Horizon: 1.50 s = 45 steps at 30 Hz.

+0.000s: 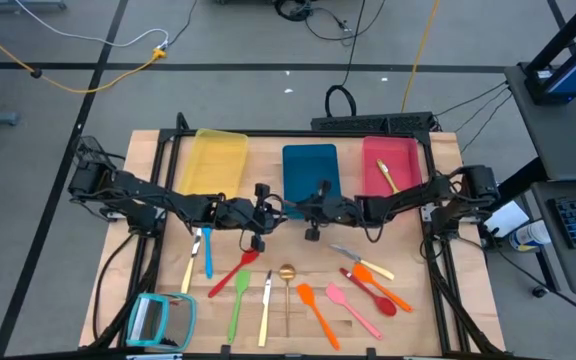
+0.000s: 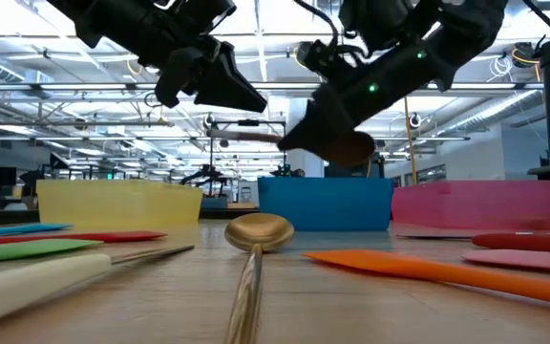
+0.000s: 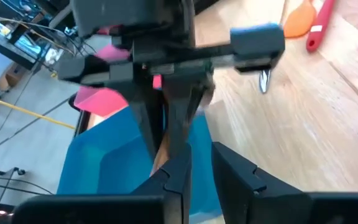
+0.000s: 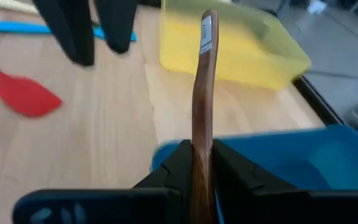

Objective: Pick & Place Kitchen Items
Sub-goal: Put the brown serving spoon into the red bin

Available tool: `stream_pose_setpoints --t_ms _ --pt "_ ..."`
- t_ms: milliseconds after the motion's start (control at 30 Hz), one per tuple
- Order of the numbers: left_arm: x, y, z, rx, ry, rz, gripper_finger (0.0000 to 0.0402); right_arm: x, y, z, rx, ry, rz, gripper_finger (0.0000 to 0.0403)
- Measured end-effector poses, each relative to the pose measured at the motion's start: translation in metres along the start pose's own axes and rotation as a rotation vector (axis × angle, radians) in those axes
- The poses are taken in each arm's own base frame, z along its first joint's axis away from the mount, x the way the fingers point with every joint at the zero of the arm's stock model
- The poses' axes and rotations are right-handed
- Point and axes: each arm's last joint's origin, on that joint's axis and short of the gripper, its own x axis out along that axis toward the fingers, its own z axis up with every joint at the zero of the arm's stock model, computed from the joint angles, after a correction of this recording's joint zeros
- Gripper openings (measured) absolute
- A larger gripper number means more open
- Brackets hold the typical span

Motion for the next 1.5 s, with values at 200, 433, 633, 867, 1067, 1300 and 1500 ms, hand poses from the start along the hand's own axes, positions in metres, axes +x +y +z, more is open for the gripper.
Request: stream_pose_setpoints --t_ms 200,433,633,867,1067,1300,1500 --pt "-0.001 -0.002 0.002 0.011 -0.014 -0.001 0.0056 -0.021 -0.008 0.004 0.077 0.095 -0.017 0.0050" --pt "-0.001 -0.002 0.002 0.008 -0.008 0.000 0.0040 -0.060 -0.030 0.026 0.113 0.068 -0.139 0.0042" --pt "0.000 -0.002 0.001 -0.012 -0.003 -0.001 0.0035 -0.093 -0.061 0.020 0.207 0.179 -0.362 0.0044" --pt "0.000 -0.002 0.001 -0.038 -0.001 -0.003 0.0035 -0.119 -0.099 -0.006 0.402 0.305 -0.589 0.0042" --pt "0.000 -0.003 -0.001 -0.036 0.020 -0.013 0.0035 -0.127 -0.116 -0.049 0.554 0.375 -0.664 0.0047" --pt "0.000 -0.003 -0.001 -0.036 0.018 -0.013 0.0035 -0.129 -0.121 -0.101 0.691 0.452 -0.685 0.0042" --pt "0.000 -0.003 -0.001 -0.034 0.012 -0.010 0.0035 -0.122 -0.121 -0.126 0.804 0.390 -0.588 0.0049"
